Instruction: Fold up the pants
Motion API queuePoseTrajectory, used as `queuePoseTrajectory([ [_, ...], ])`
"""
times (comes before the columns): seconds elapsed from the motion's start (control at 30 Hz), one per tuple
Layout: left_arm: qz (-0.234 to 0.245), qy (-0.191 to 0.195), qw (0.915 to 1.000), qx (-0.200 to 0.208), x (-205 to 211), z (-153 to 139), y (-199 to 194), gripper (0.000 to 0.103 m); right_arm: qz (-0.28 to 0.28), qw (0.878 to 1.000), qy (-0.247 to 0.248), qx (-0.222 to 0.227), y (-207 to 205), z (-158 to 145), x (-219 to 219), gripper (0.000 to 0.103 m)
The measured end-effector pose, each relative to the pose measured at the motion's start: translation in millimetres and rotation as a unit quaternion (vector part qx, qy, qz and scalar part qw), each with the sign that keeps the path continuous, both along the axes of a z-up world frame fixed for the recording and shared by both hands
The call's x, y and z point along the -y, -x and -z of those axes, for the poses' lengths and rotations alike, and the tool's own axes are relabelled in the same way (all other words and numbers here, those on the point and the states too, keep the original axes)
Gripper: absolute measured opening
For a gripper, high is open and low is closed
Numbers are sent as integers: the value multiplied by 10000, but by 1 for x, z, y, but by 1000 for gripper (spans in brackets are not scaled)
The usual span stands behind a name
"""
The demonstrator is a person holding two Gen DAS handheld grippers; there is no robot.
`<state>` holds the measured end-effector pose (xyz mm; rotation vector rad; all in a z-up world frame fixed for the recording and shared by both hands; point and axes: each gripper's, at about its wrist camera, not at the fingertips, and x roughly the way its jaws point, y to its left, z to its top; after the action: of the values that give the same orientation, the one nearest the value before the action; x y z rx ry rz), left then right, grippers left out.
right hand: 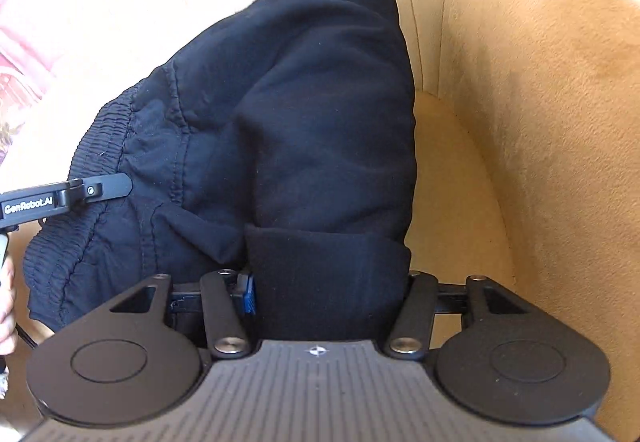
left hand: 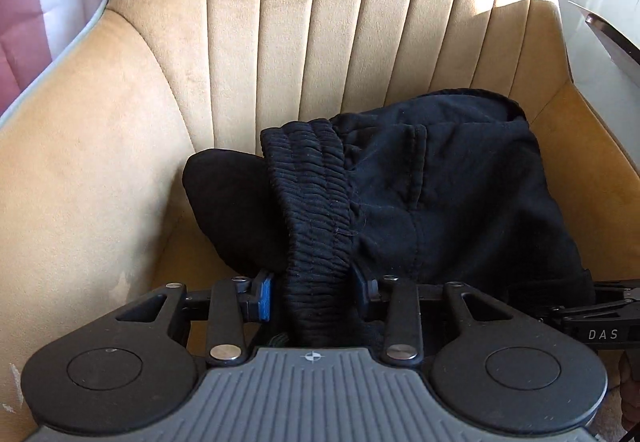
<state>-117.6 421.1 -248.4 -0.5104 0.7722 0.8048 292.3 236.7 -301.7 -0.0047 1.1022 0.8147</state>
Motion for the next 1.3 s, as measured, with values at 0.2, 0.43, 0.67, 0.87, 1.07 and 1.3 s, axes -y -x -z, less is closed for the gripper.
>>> queuePoseTrajectory([
  [0.2, 285, -378, 9987, 198, 14, -15, 21, 38, 47, 10000, 12, 3, 4, -3, -1, 53],
  [0.43, 14, 92, 9993, -370, 7, 9, 25, 47, -160, 9995, 252, -81, 4, -9, -10, 54],
  [0.67, -90, 60, 9975, -697, 18, -31, 19, 74, -123, 9995, 276, -64, 6, -18, -8, 60],
  [0.87, 37, -543, 9972, -513, 60, -88, 14, 95, 23, 10000, 62, 46, 12, -42, 19, 69],
  [1.07, 148, -871, 9956, -300, 106, -148, 9, 103, -56, 9950, -531, 848, 37, -118, 55, 101],
  [1.3, 54, -1211, 9923, -237, 164, -190, 15, 103, -174, 9901, -583, 1264, 85, -183, 88, 103],
])
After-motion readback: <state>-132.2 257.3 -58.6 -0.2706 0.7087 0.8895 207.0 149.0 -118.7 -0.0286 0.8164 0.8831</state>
